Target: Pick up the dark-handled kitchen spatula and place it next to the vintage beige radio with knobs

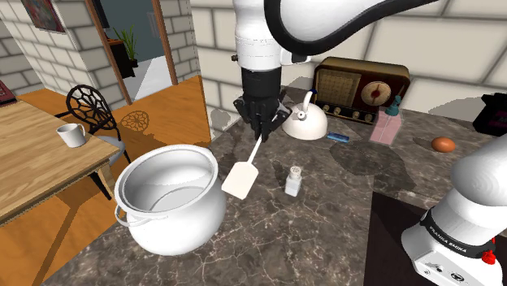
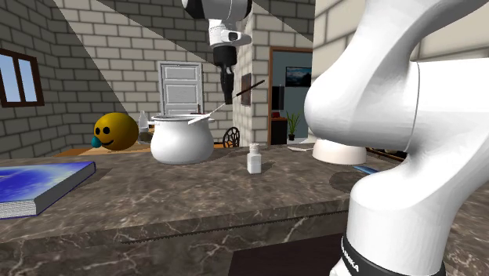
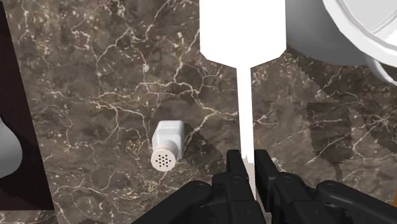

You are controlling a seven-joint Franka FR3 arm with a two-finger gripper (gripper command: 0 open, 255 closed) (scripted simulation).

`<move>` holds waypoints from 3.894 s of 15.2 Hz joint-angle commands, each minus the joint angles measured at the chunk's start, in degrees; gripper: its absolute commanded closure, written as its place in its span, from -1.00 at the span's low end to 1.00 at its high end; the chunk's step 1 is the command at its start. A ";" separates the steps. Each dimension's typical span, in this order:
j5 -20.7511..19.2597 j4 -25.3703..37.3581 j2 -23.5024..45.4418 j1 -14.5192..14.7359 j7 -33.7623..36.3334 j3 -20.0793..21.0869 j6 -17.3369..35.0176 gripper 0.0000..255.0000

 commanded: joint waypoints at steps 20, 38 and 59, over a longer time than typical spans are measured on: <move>-1.16 15.73 0.54 -0.77 -0.01 -1.86 -15.46 1.00; 3.21 -12.20 -29.30 5.77 -30.34 -34.52 -19.03 1.00; -16.22 -19.60 -35.91 -0.91 -59.10 -63.56 -19.12 1.00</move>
